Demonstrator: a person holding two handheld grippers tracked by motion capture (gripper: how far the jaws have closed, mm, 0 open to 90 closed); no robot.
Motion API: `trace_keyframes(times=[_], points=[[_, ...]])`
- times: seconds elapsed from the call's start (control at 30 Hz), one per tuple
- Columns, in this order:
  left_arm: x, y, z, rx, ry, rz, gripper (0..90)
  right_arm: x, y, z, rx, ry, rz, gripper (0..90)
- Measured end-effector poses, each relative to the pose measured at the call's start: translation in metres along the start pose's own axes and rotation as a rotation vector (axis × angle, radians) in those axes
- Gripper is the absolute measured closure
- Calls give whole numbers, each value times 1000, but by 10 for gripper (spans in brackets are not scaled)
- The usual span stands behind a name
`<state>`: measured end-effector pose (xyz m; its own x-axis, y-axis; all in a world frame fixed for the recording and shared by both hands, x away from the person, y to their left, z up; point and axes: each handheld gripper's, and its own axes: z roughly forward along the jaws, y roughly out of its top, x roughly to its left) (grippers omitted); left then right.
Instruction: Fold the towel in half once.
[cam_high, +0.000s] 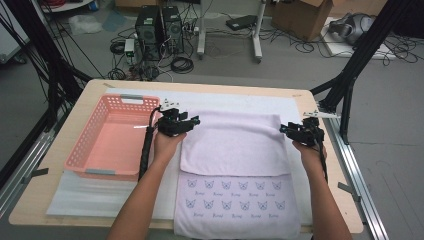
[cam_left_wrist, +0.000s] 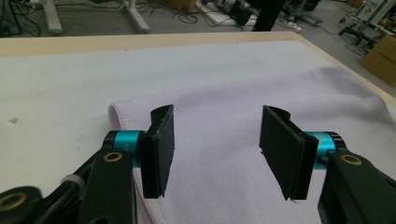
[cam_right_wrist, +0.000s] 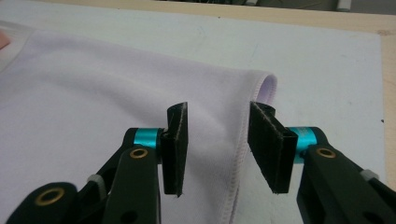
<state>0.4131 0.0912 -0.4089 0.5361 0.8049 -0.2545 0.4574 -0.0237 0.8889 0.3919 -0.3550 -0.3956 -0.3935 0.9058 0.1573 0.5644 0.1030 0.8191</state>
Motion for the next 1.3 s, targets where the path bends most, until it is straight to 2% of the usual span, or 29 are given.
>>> trace_keyframes(times=[0.1,0.23,0.3,0.43,0.63,0.83,0.93,1.07,1.2,1.3], points=[[-4,-6,-9,-18,-21,-1,439,6,1,-7,5,34,-30,510],[-9,-16,-20,-20,-42,12,409,14,-3,-17,-6,40,-65,446],[-13,-18,-24,1,-55,29,384,16,-8,-22,-1,45,-67,432],[-20,-26,-36,-8,-59,59,406,18,-23,-33,7,52,-68,423],[-26,-38,-51,-8,-66,66,428,22,-48,-45,21,54,-67,434],[-33,-54,-64,29,-70,85,471,29,-71,-55,19,58,-61,453],[-35,-64,-71,34,-66,76,486,34,-80,-60,17,50,-74,459],[-34,-77,-79,72,-53,97,497,42,-90,-68,9,60,-91,465],[-33,-85,-86,87,-44,72,501,49,-98,-74,3,64,-105,468],[-32,-91,-89,113,-38,65,514,51,-102,-75,8,49,-122,470]])
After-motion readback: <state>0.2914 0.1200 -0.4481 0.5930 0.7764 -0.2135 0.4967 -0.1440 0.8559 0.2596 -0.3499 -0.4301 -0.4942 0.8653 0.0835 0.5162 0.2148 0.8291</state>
